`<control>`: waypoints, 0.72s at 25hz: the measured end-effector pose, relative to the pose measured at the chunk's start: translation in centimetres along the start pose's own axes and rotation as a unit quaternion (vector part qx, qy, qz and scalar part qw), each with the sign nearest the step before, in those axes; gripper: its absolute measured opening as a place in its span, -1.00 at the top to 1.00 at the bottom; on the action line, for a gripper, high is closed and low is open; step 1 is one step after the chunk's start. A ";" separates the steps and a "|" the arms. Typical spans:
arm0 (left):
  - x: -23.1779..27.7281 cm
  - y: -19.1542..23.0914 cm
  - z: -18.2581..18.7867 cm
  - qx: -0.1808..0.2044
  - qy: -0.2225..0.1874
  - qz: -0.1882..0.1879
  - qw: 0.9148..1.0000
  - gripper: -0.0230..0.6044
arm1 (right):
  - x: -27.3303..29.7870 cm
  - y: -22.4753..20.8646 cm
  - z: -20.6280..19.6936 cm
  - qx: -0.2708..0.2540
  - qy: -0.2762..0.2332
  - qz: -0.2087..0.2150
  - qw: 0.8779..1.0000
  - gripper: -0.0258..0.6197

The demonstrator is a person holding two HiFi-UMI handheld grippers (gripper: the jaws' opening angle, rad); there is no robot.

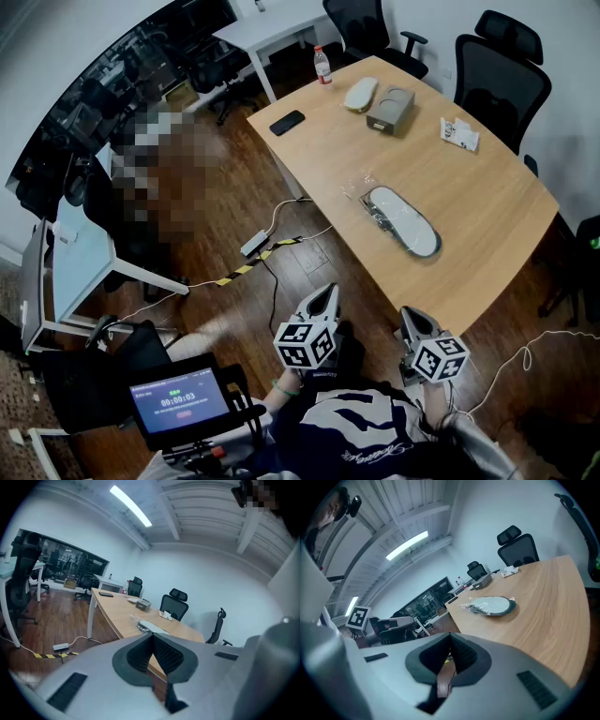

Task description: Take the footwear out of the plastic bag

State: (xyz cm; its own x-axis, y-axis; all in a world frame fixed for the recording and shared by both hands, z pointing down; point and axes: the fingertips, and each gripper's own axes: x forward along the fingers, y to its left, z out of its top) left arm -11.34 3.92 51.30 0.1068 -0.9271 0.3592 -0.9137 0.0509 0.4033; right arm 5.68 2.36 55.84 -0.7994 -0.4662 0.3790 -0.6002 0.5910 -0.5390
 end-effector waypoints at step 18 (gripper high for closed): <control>14.9 7.3 4.9 0.033 0.100 -0.101 0.989 0.92 | 10.8 -4.0 5.9 0.053 -0.020 -0.109 0.992 0.93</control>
State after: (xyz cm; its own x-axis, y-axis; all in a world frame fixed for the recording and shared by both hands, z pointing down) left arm -18.36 -11.36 55.48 0.3595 -0.8233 0.4393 -0.8887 -0.1585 0.4301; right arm -0.34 -8.90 57.71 -0.6476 -0.6028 0.4661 -0.7509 0.4010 -0.5247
